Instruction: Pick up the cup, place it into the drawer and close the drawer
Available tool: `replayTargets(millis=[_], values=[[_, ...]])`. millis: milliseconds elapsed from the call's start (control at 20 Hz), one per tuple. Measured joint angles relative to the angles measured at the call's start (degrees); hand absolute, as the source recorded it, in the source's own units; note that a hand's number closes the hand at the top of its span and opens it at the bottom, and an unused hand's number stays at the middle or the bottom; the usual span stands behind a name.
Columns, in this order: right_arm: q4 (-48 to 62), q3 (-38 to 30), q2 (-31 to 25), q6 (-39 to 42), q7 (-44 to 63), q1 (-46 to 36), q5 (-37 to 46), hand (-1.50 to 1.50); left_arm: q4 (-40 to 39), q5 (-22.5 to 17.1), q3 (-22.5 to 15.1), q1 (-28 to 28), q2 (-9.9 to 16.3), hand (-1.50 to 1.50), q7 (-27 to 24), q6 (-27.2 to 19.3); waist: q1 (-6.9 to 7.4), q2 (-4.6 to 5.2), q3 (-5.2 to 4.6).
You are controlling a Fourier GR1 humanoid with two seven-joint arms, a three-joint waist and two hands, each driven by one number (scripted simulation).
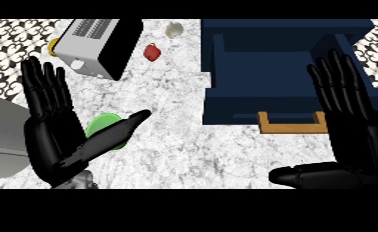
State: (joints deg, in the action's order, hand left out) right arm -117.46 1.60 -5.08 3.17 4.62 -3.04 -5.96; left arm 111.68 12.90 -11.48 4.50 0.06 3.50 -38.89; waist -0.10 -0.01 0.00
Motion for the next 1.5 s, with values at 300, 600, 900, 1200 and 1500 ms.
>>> replayTargets(millis=[300, 600, 900, 1200, 1500], values=[[-0.53, -0.42, 0.45, 0.25, 1.22, -0.47, -0.09, -1.5, -1.92, -0.04, -2.01, 0.84, -0.03, -1.5, -0.38, -3.58, 0.04, -0.01, 0.0], [-0.13, -0.22, 1.14, -0.07, 1.95, -1.77, 0.69, -1.5, -2.03, 0.04, -1.51, 0.8, 0.28, -1.5, 1.19, -4.41, 0.1, -0.02, 0.0], [-1.09, -1.8, 0.74, 0.53, 2.46, -1.35, -0.37, -1.5, -3.23, -2.39, -2.63, -3.18, 0.18, -1.5, -2.61, -6.1, 0.09, -0.01, -0.02], [-1.03, -1.26, 1.39, 0.34, 1.93, -1.2, 0.62, -1.5, -4.43, -6.68, -1.71, -7.29, 0.5, -1.5, -5.65, -5.72, 0.16, -0.02, -0.02], [0.42, -2.77, 0.67, 1.14, 2.27, -3.05, -0.52, -1.5, -8.84, -9.41, -1.54, -8.81, 0.09, -1.5, -9.47, -8.07, 0.18, 0.0, -0.02]])
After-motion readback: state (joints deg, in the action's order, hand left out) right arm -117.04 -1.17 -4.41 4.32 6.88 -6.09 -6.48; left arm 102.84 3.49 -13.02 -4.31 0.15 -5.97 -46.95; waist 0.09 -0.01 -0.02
